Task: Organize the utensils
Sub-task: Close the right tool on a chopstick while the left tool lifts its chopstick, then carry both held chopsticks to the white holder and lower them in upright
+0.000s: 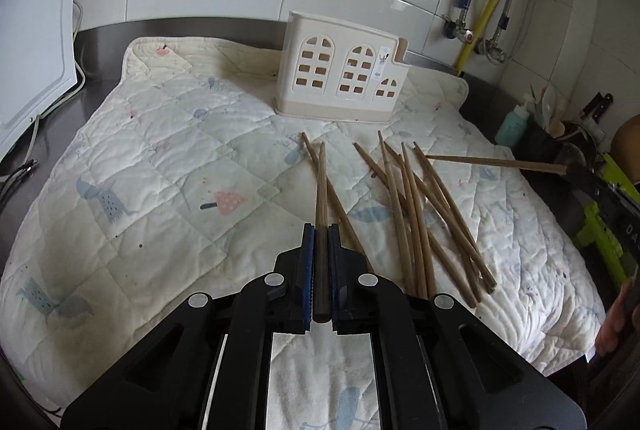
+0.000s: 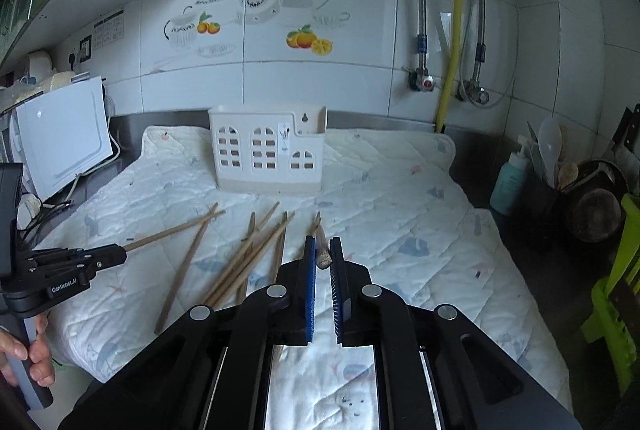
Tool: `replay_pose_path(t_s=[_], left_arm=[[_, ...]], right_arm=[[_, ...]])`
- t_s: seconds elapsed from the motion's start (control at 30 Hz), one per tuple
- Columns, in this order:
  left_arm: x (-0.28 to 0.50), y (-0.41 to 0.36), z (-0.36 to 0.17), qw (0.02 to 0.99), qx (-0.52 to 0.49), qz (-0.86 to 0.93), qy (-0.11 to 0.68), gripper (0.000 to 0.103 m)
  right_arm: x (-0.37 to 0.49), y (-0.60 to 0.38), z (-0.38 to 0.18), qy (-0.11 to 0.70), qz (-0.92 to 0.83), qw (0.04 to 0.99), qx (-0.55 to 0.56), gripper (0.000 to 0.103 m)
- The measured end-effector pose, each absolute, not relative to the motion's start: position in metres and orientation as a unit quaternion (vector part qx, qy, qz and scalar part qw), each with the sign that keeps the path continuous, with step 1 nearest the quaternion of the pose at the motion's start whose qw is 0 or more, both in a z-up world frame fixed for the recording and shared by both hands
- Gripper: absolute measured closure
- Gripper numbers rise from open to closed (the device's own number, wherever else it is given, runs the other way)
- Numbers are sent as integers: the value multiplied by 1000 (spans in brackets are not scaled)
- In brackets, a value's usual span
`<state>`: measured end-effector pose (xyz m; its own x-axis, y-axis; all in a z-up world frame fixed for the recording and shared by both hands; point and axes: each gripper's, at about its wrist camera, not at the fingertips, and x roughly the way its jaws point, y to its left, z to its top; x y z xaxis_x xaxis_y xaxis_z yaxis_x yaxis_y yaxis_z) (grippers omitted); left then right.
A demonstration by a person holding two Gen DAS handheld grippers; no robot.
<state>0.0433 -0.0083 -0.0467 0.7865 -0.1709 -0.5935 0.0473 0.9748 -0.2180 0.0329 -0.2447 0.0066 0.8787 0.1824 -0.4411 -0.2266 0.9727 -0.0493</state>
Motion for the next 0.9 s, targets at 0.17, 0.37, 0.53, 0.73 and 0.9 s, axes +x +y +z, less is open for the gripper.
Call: replay_pose_path(t_s=[0.17,0.37,0.53,0.73,0.9], left_arm=[[46,6,-32,939,-105,-62,322,98],[52,16,-5,946,-94,-80,300,98],[62,20,25,952,-80,-94,281,98],[75,21,57,956,-75,-107,262,98],[84,17,83,962,-63,-111,241,98]], right_arm=[[53,-244,35,218,131,966,-55,96],[79,-238,65,223,164,958,-71,96],[98,-231,88,226,185,952,-88,96],[117,-228,112,225,203,950,-78,96],[133,-225,133,220,215,950,-64,96]])
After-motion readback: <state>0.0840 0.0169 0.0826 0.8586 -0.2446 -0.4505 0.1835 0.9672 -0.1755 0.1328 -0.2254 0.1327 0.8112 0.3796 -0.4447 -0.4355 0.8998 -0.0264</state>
